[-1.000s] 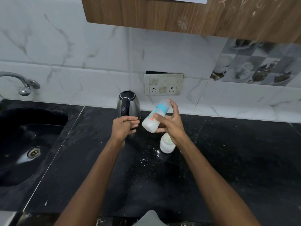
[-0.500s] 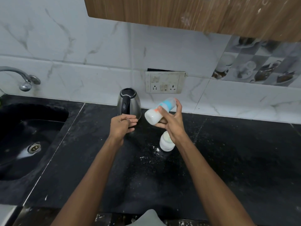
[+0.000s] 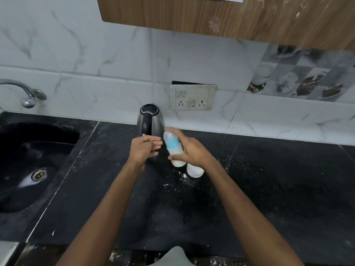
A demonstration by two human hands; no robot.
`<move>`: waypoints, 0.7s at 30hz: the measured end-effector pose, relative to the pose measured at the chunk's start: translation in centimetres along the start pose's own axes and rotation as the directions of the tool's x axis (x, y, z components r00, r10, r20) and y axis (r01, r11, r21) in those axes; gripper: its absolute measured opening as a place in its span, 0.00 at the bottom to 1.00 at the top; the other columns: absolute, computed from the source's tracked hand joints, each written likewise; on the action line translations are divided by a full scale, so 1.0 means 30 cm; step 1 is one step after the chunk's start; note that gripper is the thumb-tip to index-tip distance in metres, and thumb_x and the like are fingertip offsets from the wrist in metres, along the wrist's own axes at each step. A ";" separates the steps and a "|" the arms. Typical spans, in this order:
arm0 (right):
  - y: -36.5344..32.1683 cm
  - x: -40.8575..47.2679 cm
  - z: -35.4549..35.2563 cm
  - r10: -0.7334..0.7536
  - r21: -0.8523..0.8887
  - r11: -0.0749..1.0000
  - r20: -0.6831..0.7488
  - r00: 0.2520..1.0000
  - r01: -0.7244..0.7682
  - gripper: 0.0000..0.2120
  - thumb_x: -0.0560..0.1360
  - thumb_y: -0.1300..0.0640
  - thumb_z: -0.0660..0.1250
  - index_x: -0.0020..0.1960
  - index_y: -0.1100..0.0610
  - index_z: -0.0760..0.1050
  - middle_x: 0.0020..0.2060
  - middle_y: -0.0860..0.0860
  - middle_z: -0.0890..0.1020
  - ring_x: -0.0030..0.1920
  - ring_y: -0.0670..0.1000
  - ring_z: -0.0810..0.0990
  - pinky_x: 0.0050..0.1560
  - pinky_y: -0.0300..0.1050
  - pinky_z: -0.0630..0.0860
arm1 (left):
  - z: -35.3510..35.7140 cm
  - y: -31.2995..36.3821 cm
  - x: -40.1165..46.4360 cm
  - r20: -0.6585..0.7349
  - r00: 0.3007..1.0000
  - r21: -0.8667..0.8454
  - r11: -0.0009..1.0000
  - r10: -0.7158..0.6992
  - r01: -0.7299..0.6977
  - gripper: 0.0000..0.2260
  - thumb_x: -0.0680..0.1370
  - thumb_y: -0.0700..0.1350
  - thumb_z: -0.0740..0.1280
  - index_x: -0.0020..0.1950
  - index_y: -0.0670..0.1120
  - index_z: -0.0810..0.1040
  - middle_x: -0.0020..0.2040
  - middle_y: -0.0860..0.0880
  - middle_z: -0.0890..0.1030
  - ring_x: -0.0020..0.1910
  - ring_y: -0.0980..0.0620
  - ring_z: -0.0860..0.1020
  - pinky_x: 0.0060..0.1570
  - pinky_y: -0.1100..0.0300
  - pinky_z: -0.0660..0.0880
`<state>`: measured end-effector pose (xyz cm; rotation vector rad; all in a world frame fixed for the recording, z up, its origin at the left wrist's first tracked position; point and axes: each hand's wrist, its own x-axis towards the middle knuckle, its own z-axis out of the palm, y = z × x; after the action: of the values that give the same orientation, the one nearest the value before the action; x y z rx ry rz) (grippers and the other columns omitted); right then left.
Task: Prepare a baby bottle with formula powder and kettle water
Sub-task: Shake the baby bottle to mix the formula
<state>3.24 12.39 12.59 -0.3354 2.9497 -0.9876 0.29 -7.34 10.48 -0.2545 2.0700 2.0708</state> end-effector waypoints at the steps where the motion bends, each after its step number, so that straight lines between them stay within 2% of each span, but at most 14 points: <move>1: 0.022 -0.002 0.007 -0.022 -0.172 0.985 0.014 1.000 0.024 0.46 0.70 0.46 0.79 0.77 0.32 0.53 0.53 0.51 0.81 0.53 0.59 0.83 0.55 0.56 0.80 | -0.001 0.004 0.001 0.000 1.000 0.004 1.000 0.002 -0.002 0.14 0.80 0.31 0.60 0.55 0.41 0.85 0.50 0.44 0.88 0.53 0.47 0.86 0.54 0.50 0.82; 2: 0.036 -0.007 0.017 -0.006 -0.174 0.985 -0.018 1.000 0.002 0.46 0.70 0.46 0.79 0.77 0.32 0.54 0.54 0.51 0.82 0.54 0.59 0.83 0.56 0.56 0.80 | -0.002 0.003 0.005 -0.006 1.000 0.001 1.000 0.003 -0.003 0.14 0.80 0.32 0.60 0.55 0.41 0.85 0.50 0.44 0.88 0.53 0.47 0.86 0.54 0.50 0.82; 3: 0.030 -0.018 0.027 0.058 0.065 0.997 -0.089 0.994 -0.052 0.45 0.70 0.48 0.80 0.77 0.33 0.56 0.57 0.52 0.82 0.55 0.57 0.84 0.56 0.56 0.81 | -0.003 0.002 0.009 -0.015 1.000 -0.004 1.000 0.002 -0.002 0.14 0.81 0.32 0.60 0.55 0.41 0.85 0.50 0.44 0.88 0.53 0.47 0.86 0.55 0.50 0.82; 4: 0.015 -0.026 0.035 0.185 0.452 0.886 -0.144 0.972 -0.101 0.43 0.71 0.51 0.80 0.76 0.36 0.59 0.60 0.53 0.82 0.55 0.56 0.85 0.54 0.56 0.83 | -0.003 -0.001 0.011 -0.021 1.000 -0.004 1.000 -0.002 0.002 0.14 0.81 0.32 0.60 0.54 0.42 0.85 0.50 0.44 0.88 0.53 0.48 0.86 0.55 0.50 0.82; 6: -0.011 -0.023 0.038 0.422 0.939 0.302 0.021 0.906 -0.162 0.35 0.75 0.55 0.78 0.75 0.45 0.64 0.63 0.60 0.82 0.53 0.59 0.88 0.50 0.58 0.86 | -0.003 -0.009 0.009 -0.022 1.000 0.010 1.000 -0.010 0.010 0.15 0.80 0.31 0.60 0.52 0.44 0.85 0.50 0.45 0.88 0.53 0.48 0.86 0.55 0.49 0.82; 7: -0.027 -0.013 0.036 0.449 0.975 0.024 0.187 0.874 -0.221 0.30 0.77 0.53 0.76 0.74 0.52 0.67 0.63 0.62 0.81 0.50 0.60 0.88 0.49 0.57 0.86 | 0.000 -0.012 0.006 -0.020 1.000 0.016 1.000 -0.013 0.014 0.16 0.80 0.31 0.59 0.52 0.44 0.85 0.50 0.44 0.88 0.52 0.48 0.86 0.55 0.49 0.82; 9: -0.033 0.004 0.042 0.408 0.880 -0.336 0.458 0.790 -0.336 0.26 0.79 0.49 0.72 0.70 0.63 0.71 0.57 0.65 0.81 0.41 0.61 0.88 0.39 0.48 0.86 | 0.011 -0.015 0.005 -0.021 1.000 0.016 1.000 -0.020 0.021 0.16 0.80 0.31 0.59 0.50 0.44 0.85 0.51 0.44 0.88 0.51 0.48 0.85 0.54 0.49 0.82; 12: -0.026 0.026 0.076 0.405 0.783 -0.527 0.574 0.712 -0.331 0.30 0.78 0.46 0.72 0.68 0.67 0.70 0.48 0.65 0.78 0.31 0.59 0.85 0.28 0.43 0.83 | 0.017 -0.018 0.006 -0.018 1.000 0.015 1.000 -0.020 0.020 0.17 0.79 0.30 0.59 0.50 0.45 0.85 0.50 0.44 0.88 0.51 0.48 0.85 0.53 0.50 0.82; 14: -0.022 0.024 0.088 0.434 0.794 -0.513 0.568 0.699 -0.327 0.28 0.78 0.46 0.72 0.66 0.67 0.71 0.46 0.65 0.78 0.31 0.58 0.84 0.27 0.43 0.82 | 0.008 -0.018 0.005 -0.021 1.000 0.018 1.000 -0.019 0.020 0.16 0.79 0.31 0.59 0.50 0.45 0.85 0.49 0.45 0.88 0.52 0.48 0.85 0.53 0.49 0.82; 16: -0.034 0.011 0.087 0.464 0.856 -0.389 0.501 0.731 -0.340 0.24 0.79 0.47 0.72 0.65 0.64 0.73 0.48 0.63 0.80 0.35 0.57 0.85 0.30 0.43 0.83 | 0.002 -0.015 0.005 -0.027 0.999 0.014 1.000 -0.021 0.021 0.16 0.80 0.31 0.59 0.50 0.44 0.85 0.49 0.44 0.87 0.51 0.48 0.85 0.53 0.49 0.82; 17: -0.032 0.003 0.084 0.494 0.922 -0.207 0.387 0.779 -0.327 0.22 0.79 0.47 0.72 0.66 0.60 0.73 0.50 0.61 0.81 0.39 0.56 0.86 0.32 0.45 0.84 | -0.001 -0.013 0.005 -0.032 0.999 0.008 1.000 -0.023 0.023 0.16 0.80 0.30 0.59 0.51 0.43 0.85 0.50 0.43 0.87 0.51 0.48 0.85 0.53 0.50 0.82; 19: -0.017 -0.020 0.080 0.408 0.838 0.505 -0.021 0.913 -0.206 0.30 0.76 0.48 0.76 0.72 0.48 0.66 0.58 0.55 0.82 0.48 0.54 0.86 0.41 0.49 0.85 | -0.005 -0.015 0.006 -0.040 0.999 -0.004 1.000 -0.026 0.026 0.16 0.80 0.30 0.59 0.51 0.43 0.85 0.50 0.42 0.87 0.49 0.49 0.84 0.52 0.51 0.82; 20: 0.000 -0.028 0.084 0.203 0.542 0.837 -0.183 0.962 -0.074 0.36 0.75 0.48 0.77 0.75 0.44 0.61 0.61 0.53 0.81 0.51 0.53 0.85 0.48 0.50 0.84 | -0.006 -0.016 0.006 -0.043 0.999 -0.003 1.000 -0.025 0.024 0.16 0.80 0.30 0.59 0.51 0.43 0.85 0.51 0.42 0.87 0.49 0.49 0.84 0.51 0.52 0.82; 21: 0.013 -0.035 0.090 -0.004 0.219 0.974 -0.233 0.973 0.056 0.39 0.74 0.46 0.77 0.76 0.42 0.58 0.65 0.51 0.80 0.55 0.54 0.83 0.54 0.52 0.81 | -0.007 -0.015 0.003 -0.045 0.999 0.004 1.000 -0.022 0.023 0.16 0.80 0.30 0.59 0.51 0.43 0.85 0.51 0.42 0.87 0.49 0.49 0.84 0.51 0.52 0.82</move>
<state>4.40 11.31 10.15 -0.2771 2.9932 -1.4411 0.31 -7.55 10.02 -0.3254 2.0871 2.0660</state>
